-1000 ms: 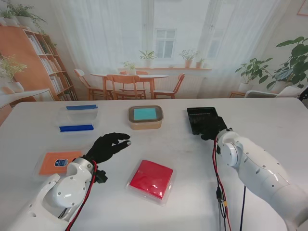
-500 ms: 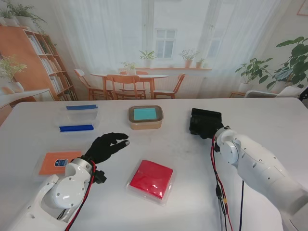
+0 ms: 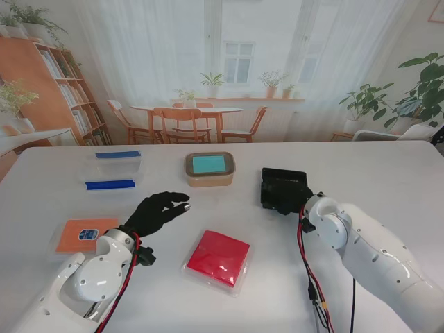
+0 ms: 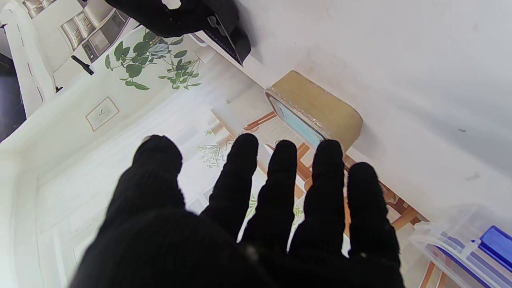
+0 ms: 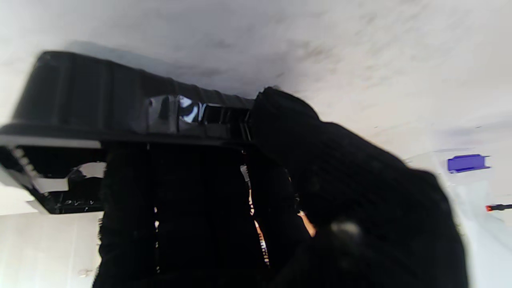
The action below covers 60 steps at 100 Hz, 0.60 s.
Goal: Pair container bodies with their lids
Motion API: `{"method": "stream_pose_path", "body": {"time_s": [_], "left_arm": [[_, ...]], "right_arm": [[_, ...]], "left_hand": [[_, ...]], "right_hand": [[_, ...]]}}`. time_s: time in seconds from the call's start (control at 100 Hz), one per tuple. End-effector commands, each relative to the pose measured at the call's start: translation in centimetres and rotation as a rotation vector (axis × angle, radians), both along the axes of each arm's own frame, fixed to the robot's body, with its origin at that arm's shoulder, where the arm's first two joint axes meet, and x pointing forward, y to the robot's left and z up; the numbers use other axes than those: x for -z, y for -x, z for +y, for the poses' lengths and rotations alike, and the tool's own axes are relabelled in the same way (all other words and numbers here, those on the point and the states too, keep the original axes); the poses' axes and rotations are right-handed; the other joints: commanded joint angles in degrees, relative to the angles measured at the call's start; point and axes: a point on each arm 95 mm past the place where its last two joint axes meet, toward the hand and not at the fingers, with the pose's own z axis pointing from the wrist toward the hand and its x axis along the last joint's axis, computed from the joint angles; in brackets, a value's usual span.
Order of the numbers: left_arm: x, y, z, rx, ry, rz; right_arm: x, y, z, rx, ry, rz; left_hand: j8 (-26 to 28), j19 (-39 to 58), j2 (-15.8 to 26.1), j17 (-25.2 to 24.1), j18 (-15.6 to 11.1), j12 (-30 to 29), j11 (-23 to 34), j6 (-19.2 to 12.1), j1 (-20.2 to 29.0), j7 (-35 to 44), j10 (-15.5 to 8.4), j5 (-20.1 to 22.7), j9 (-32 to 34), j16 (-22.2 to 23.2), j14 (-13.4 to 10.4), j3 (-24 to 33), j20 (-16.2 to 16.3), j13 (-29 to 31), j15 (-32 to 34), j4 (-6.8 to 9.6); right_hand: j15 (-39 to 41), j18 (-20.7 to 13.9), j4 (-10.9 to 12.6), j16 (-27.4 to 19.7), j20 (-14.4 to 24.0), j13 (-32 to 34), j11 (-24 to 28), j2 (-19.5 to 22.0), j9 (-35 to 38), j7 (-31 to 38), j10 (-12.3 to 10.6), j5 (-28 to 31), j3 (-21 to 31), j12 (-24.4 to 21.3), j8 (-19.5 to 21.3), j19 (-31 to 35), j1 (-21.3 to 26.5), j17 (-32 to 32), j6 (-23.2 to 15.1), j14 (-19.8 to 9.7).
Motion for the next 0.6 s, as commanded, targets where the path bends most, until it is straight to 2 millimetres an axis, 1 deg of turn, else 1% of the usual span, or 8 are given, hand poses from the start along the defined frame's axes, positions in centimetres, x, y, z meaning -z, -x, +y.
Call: {"method": "stream_pose_path", "body": {"time_s": [0.0, 0.14, 0.21, 0.24, 0.59], "left_arm": [[0.2, 0.6, -0.4, 0.014, 0.01, 0.004], [0.0, 1.1, -0.5, 0.023, 0.015, -0.002], [0.0, 1.4, -0.5, 0.025, 0.016, -0.006], [0.0, 1.5, -0.5, 0.025, 0.017, -0.008], [-0.2, 2.4, -0.3, 0.018, 0.017, -0.024]], "right_arm": [[0.8, 1.0, 0.8, -0.029, -0.007, 0.028], [0.6, 2.0, 2.1, -0.065, -0.037, 0.033], [0.4, 2.3, 2.6, -0.082, -0.05, 0.032], [0.3, 2.4, 2.9, -0.088, -0.054, 0.031], [-0.4, 2.7, 4.7, -0.139, -0.091, 0.025]], "left_hand": [[0.4, -0.8, 0.1, -1.2, -1.9, -0.5, -0.5, -1.4, 1.2, -0.4, -1.8, -0.6, -0.6, -0.1, -1.5, -0.7, -0.3, -1.5, -1.3, 0.59], [0.4, -0.8, 0.0, -1.2, -1.9, -0.5, -0.5, -1.4, 1.2, -0.4, -1.6, -0.6, -0.5, -0.1, -1.5, -0.7, -0.3, -1.5, -1.4, 0.58], [0.4, -0.8, 0.1, -1.2, -1.9, -0.5, -0.5, -1.5, 1.1, -0.4, -2.0, -0.6, -0.5, -0.1, -1.6, -0.8, -0.3, -1.4, -1.4, 0.57], [0.4, -0.8, 0.0, -1.2, -1.9, -0.5, -0.5, -1.4, 1.2, -0.4, -1.7, -0.5, -0.5, -0.1, -1.5, -0.7, -0.3, -1.4, -1.4, 0.58], [0.4, -0.7, 0.0, -1.1, -1.9, -0.6, -0.6, -1.4, 1.2, -0.4, -1.8, -0.5, -0.4, -0.1, -1.5, -0.7, -0.3, -1.4, -1.4, 0.56]], "right_hand": [[0.0, 0.0, -1.6, -0.7, 0.0, 1.5, -0.1, -1.4, 2.1, 0.3, 3.4, 3.3, 1.9, -0.1, -0.4, 0.7, 3.2, 0.5, -0.4, 0.2], [-0.1, 0.0, -1.6, -0.8, 0.1, 1.6, -0.4, -1.5, 2.4, 0.2, 3.4, 3.3, 2.0, -0.1, -0.3, 0.6, 3.2, 0.5, -0.3, 0.2], [-0.1, 0.0, -1.6, -0.9, 0.1, 1.6, -0.5, -1.5, 2.4, 0.2, 3.4, 3.3, 1.9, 0.0, -0.2, 0.6, 3.2, 0.5, -0.4, 0.2], [-0.1, 0.0, -1.6, -0.9, 0.1, 1.6, -0.6, -1.6, 2.5, 0.1, 3.4, 3.3, 1.9, 0.0, -0.2, 0.6, 3.2, 0.5, -0.4, 0.2], [-0.2, 0.0, -1.5, -1.1, 0.2, 1.6, -1.0, -1.5, 2.4, -0.1, 3.2, 3.4, 1.9, 0.3, 0.1, 0.4, 3.2, 0.6, -0.5, 0.2]]}}
